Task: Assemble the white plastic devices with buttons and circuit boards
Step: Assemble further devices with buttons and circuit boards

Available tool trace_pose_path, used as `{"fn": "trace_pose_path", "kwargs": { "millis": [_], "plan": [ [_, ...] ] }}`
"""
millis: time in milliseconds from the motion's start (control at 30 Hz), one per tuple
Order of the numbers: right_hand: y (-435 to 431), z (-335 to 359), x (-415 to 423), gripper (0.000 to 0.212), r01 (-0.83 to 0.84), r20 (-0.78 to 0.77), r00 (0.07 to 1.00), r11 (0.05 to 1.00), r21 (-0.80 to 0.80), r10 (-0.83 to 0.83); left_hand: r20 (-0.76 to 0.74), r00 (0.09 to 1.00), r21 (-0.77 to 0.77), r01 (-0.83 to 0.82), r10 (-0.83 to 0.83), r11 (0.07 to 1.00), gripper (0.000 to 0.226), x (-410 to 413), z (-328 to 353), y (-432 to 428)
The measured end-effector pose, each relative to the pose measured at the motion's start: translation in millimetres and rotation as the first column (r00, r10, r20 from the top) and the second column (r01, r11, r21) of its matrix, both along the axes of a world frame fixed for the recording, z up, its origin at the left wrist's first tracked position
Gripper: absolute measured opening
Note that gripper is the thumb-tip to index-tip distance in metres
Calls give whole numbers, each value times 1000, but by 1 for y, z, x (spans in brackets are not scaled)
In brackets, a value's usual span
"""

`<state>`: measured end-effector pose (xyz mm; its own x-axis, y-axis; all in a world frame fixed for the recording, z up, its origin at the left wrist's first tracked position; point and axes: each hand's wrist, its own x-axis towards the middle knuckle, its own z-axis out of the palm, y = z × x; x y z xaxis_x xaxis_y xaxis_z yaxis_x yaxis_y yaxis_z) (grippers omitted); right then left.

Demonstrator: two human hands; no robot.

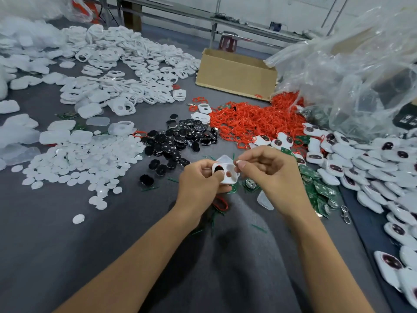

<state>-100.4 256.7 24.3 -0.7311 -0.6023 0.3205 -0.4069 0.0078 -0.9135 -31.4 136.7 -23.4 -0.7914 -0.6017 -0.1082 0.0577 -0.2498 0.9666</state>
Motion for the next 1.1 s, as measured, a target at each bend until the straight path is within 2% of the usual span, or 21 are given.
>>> {"fn": "trace_pose_path", "kwargs": {
  "millis": [100,233,433,800,967,1100],
  "plan": [
    [1,-7,0,7,77,-58,995,997,23,-75,2,1000,-7,-3,3,1000,19,-1,1,0],
    [-3,-18,2,16,212,-360,921,968,135,-151,-16,1000,11,15,-14,1000,19,1,2,1],
    [-9,-31,2,16,310,-532,827,938,156,-185,-21,999,13,27,-27,1000,13,2,5,1],
    [-7,-26,3,10,321,-556,821,910,262,-129,-13,999,57,33,-32,998,14,3,7,-1],
    [-4,-23,4,13,277,-495,863,915,291,-104,-22,999,88,44,-43,995,13,3,7,-3],
    [-4,-21,3,16,214,-381,919,938,271,-100,-42,998,107,58,-53,993,10,4,7,-3]
  ]
}}
